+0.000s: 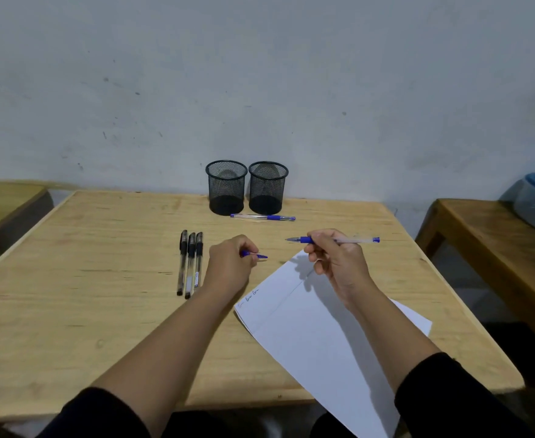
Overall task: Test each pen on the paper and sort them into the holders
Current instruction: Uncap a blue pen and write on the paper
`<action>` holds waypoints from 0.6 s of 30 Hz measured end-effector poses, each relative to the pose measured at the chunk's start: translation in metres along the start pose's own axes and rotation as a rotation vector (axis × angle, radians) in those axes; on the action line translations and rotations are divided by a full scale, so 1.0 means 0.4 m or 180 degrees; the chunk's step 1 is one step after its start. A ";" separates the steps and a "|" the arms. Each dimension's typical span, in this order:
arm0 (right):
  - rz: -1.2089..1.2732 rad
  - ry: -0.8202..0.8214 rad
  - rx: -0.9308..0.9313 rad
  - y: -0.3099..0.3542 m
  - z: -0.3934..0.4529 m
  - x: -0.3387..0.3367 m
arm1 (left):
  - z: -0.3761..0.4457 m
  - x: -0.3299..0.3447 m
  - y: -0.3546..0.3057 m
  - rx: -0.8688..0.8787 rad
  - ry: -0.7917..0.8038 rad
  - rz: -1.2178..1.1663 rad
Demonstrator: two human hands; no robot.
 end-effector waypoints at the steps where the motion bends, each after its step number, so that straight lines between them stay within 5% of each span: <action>1: -0.0004 -0.0002 0.0012 -0.003 0.002 0.000 | 0.000 0.007 0.004 0.0018 0.0050 0.0076; 18: -0.0333 0.0091 0.0173 -0.066 -0.024 0.028 | -0.106 -0.044 -0.041 0.0364 0.0107 -0.0123</action>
Point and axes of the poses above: each hand's wrist, its own z-axis towards the middle knuckle, its own x-axis out of the palm, y = z × x, the point moved 6 cm from there along z, towards the middle knuckle, and after that the axes turned 14 degrees about x, right-handed, at the moved point
